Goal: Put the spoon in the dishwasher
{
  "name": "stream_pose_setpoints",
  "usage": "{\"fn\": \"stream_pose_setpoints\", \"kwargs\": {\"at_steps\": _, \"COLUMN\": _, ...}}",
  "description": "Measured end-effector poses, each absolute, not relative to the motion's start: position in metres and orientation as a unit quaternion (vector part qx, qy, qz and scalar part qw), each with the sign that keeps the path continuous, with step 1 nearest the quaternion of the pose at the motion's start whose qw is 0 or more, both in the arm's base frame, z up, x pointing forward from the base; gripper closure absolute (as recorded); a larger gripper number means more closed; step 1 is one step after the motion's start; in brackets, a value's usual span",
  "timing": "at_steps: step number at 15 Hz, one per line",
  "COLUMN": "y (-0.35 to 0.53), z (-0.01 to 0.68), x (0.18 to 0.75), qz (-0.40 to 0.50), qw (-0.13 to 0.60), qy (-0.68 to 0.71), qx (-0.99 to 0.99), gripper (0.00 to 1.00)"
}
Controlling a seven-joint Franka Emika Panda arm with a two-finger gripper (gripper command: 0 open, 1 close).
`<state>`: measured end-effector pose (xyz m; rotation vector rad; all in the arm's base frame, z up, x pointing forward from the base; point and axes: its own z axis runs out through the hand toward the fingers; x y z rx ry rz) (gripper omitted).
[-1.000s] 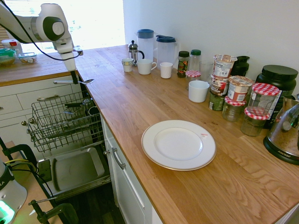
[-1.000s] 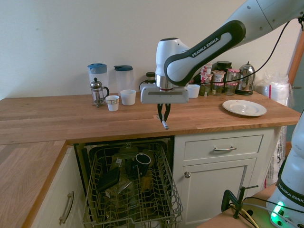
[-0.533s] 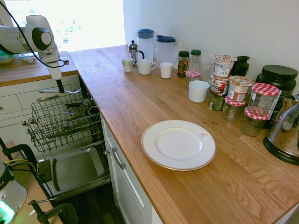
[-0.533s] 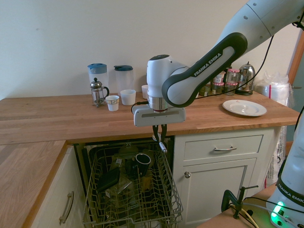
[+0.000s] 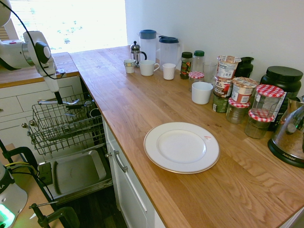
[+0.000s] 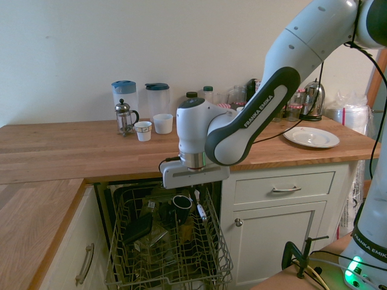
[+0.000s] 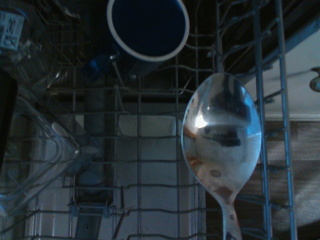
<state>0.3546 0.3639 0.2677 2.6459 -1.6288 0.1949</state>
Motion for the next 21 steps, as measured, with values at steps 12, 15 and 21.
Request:
{"fn": "stream_pose_setpoints", "kwargs": {"at_steps": 12, "y": 0.369, "z": 0.106, "x": 0.370, "qz": 0.053, "qw": 0.027, "qy": -0.525, "qx": 0.849, "gripper": 1.00}}
{"fn": "stream_pose_setpoints", "kwargs": {"at_steps": 15, "y": 0.373, "z": 0.094, "x": 0.368, "qz": 0.058, "qw": 0.030, "qy": -0.526, "qx": 0.848, "gripper": 0.00}}
{"fn": "stream_pose_setpoints", "kwargs": {"at_steps": 21, "y": 0.377, "z": 0.096, "x": 0.374, "qz": 0.057, "qw": 0.025, "qy": -0.534, "qx": 0.843, "gripper": 0.00}}
